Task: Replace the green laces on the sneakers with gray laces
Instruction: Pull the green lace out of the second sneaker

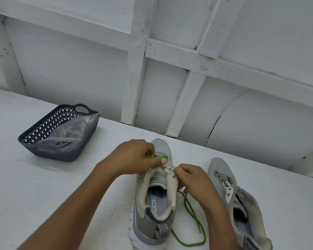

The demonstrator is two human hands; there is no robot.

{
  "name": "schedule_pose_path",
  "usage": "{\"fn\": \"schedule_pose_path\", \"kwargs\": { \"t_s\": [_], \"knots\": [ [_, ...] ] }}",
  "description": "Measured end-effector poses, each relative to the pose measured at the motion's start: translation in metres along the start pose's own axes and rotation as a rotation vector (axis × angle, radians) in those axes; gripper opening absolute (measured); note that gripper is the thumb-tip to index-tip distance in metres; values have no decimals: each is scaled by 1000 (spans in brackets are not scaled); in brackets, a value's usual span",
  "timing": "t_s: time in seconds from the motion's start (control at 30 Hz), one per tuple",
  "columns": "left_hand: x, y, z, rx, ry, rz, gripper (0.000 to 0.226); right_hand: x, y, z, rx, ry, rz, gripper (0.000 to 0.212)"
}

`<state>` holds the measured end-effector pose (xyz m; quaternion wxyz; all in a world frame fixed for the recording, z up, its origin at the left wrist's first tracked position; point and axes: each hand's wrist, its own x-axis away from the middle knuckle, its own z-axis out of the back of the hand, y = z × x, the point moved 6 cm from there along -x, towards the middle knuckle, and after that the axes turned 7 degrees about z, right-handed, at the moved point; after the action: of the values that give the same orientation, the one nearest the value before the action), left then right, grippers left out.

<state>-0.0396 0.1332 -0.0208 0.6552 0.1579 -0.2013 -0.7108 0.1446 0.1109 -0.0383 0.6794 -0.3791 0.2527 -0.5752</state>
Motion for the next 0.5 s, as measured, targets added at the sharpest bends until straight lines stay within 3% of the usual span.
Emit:
{"fn": "schedule_pose_path", "kwargs": {
  "t_s": [0.27,0.5],
  "knots": [
    [5,1,9,-12,-51,-7,47,-10,-10,-3,193,85,67,34],
    [3,-5,2,-27,-125,51,33,-12,-6,3,210,130,100,29]
  ]
}}
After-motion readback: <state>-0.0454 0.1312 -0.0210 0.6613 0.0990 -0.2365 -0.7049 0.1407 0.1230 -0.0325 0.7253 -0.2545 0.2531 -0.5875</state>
